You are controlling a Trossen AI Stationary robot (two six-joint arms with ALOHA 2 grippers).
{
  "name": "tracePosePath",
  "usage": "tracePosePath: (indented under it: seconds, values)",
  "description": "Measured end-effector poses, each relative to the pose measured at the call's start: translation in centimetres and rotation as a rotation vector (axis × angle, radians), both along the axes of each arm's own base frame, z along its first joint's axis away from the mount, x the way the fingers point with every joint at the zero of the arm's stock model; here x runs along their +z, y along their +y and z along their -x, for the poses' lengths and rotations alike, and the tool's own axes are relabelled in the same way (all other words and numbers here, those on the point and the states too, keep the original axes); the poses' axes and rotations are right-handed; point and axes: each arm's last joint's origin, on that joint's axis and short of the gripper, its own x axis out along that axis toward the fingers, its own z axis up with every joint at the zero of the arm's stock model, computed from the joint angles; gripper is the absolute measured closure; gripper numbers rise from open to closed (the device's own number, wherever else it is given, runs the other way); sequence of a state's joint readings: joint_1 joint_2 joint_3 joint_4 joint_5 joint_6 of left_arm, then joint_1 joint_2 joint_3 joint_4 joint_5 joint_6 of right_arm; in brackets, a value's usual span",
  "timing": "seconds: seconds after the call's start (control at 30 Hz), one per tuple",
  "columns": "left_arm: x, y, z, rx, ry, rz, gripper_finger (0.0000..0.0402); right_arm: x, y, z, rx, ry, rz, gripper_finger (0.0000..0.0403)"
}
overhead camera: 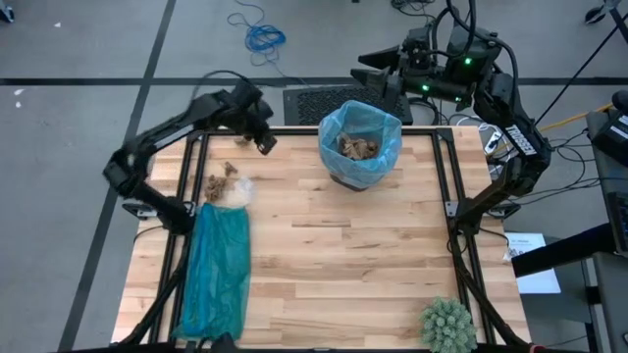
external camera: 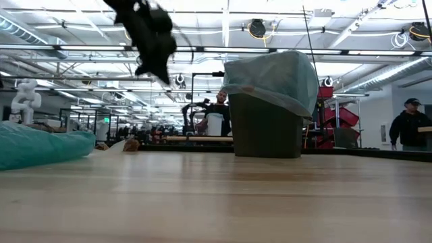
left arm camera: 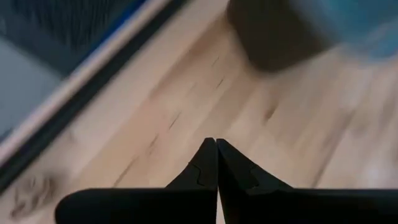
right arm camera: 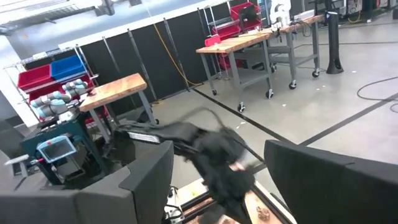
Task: Place trash/remove bag and relplace
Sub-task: Put the brown napkin into the trash bin
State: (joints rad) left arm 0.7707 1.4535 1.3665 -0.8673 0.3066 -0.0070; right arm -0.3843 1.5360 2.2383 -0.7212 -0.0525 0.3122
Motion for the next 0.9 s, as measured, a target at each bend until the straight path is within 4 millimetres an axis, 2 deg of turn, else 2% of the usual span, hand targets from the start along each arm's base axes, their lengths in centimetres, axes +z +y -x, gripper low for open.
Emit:
tracePosePath:
  seconds: [0.13, 0.23, 0.3, 0.37, 0.47, 0.53, 0.6, 0.77, 0.9]
  values:
    - [5.0, -1.8, 0.1, 0.011, -0.208, -0.107, 0.0401, 0.0, 0.0, 0.0, 0.000, 0.008, 0.023, 0.0158]
    - [7.7, -2.7, -0.3, -0.012, -0.333, -0.159, 0.0401, 0.1, 0.0, 0.0, 0.000, 0.007, 0.043, 0.0158]
    - [8.7, -3.1, -0.5, -0.023, -0.361, -0.184, 0.0401, 0.1, 0.0, 0.0, 0.000, 0.002, 0.051, 0.0158]
    - [8.8, -3.1, -0.4, 0.033, -0.285, -0.245, 0.0401, 0.2, 0.0, 0.0, 0.000, 0.001, 0.051, 0.0158]
    - [6.8, -2.1, 0.6, 0.136, 0.031, -0.323, 0.0401, 0.1, 0.0, 0.0, 0.001, 0.001, 0.050, 0.0158]
    - [4.7, -0.9, 1.5, 0.128, 0.246, -0.272, 0.0401, 0.1, 0.0, 0.0, 0.004, -0.001, 0.043, 0.0158]
    - [2.3, 0.4, 1.8, 0.102, 0.389, -0.175, 0.0401, 0.1, 0.0, 0.0, 0.006, -0.001, 0.043, 0.0158]
    - [-4.2, 4.6, 1.5, 0.075, 0.594, -0.134, 0.0396, 0.1, 0.0, 0.0, 0.006, -0.003, 0.039, 0.0158]
    - [-8.5, 7.7, 1.5, 0.119, 0.664, -0.064, 0.0365, 0.1, 0.0, 0.0, 0.006, -0.013, 0.007, 0.0158]
